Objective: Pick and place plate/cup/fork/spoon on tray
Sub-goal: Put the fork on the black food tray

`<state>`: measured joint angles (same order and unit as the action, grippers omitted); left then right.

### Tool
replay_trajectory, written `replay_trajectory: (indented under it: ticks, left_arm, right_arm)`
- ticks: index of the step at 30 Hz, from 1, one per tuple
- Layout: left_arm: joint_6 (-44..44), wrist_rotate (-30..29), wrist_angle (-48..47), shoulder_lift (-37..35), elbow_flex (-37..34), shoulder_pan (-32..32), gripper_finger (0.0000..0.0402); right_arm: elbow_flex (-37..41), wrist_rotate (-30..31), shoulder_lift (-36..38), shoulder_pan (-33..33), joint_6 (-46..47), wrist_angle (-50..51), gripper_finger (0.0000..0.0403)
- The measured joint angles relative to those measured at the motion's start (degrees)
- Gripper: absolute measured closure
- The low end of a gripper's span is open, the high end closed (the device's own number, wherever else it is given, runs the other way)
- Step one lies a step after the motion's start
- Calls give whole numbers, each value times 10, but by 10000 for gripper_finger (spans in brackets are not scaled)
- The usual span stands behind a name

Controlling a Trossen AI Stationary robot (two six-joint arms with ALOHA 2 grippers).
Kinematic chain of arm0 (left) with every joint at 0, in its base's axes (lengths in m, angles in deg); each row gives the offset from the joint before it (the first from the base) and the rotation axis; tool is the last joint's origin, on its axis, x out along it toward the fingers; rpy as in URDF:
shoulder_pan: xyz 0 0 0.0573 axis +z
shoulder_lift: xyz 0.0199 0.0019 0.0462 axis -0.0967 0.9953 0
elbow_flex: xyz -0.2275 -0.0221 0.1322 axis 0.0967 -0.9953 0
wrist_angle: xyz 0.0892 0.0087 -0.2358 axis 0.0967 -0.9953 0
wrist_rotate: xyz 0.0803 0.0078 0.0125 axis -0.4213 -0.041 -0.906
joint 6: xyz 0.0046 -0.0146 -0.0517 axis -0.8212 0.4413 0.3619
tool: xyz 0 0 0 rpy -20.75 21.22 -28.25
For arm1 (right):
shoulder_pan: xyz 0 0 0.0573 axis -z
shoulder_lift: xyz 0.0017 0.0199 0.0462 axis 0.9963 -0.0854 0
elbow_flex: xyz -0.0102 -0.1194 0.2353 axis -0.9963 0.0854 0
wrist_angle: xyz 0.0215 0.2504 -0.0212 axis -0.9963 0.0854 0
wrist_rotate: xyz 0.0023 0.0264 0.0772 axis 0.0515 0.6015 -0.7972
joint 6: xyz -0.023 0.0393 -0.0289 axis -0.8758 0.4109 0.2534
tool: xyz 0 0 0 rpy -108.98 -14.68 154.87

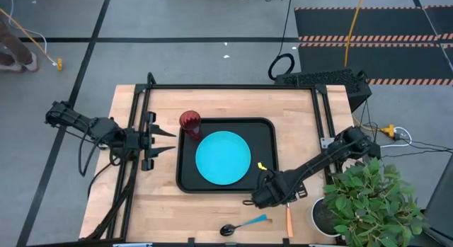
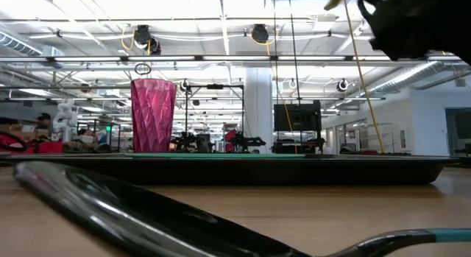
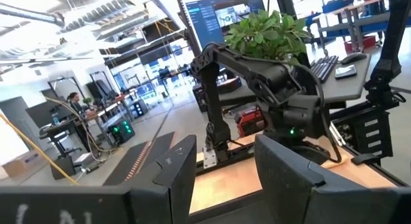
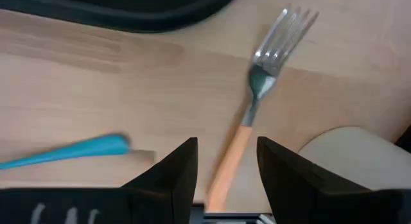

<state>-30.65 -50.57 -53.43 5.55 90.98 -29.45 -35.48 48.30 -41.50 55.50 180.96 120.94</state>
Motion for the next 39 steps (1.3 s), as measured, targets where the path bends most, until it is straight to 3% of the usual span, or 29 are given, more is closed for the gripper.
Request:
replay_trajectory:
  ticks: [7,17,27,33,39]
  left_arm:
    - [0,0,0,0,0,0,241]
    - [14,-1,-15,0,0,0,241]
    - [22,-2,-17,0,0,0,241]
    - [23,-2,-18,0,0,0,241]
    - [30,-2,-29,0,0,0,241]
  right_arm:
    - [58,-44,0,-12,10,-32,252]
    - [121,-44,0,-14,38,-150,252]
    - [140,-47,0,-17,36,-154,256]
    - [156,-49,2,-16,24,-174,290]
    - [159,-70,1,-16,-7,-172,368]
